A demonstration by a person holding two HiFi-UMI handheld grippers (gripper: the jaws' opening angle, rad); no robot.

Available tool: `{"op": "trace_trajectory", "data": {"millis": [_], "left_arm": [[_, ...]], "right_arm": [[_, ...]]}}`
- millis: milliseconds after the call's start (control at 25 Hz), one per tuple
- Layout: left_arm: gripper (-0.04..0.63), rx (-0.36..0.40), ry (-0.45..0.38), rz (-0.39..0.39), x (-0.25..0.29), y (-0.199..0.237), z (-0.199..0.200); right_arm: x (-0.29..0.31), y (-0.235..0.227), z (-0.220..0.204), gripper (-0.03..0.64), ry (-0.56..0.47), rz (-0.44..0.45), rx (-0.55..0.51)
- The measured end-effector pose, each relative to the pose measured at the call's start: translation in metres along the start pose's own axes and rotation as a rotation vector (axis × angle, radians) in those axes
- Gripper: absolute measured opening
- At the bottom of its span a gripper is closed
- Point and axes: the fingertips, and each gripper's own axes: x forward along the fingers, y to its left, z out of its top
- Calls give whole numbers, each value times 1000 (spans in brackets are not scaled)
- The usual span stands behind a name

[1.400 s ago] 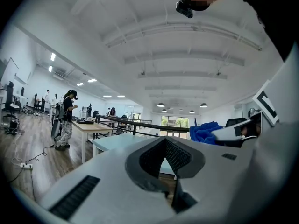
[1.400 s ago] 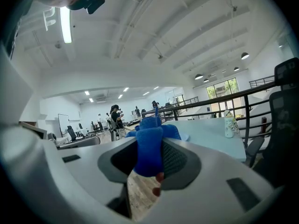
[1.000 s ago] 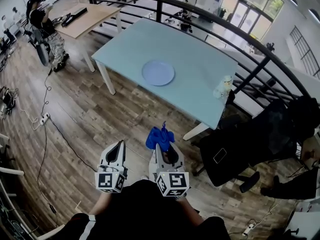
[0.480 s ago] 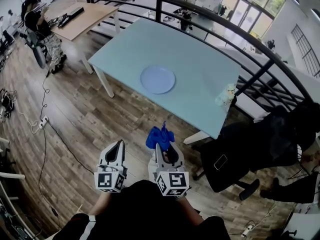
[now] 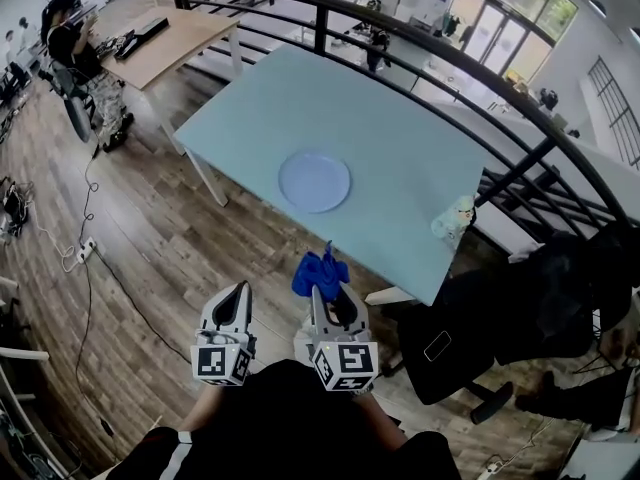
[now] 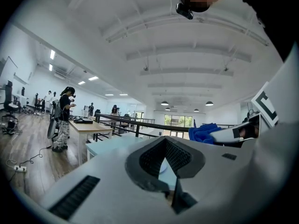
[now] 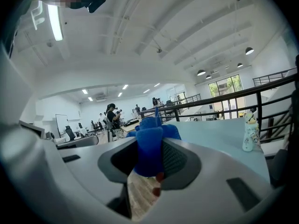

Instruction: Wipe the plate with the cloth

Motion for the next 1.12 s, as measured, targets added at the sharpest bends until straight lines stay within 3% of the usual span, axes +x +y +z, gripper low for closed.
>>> {"op": "trace_trajectory", "data": {"millis": [520, 1120], "left_arm": [[2, 19, -7, 32, 70, -9, -1], [2, 30, -17, 75, 96, -18, 3]], "right_arm": [[59, -43, 18, 118, 2, 60, 3], [86, -57, 27, 118, -4, 130, 4]]}}
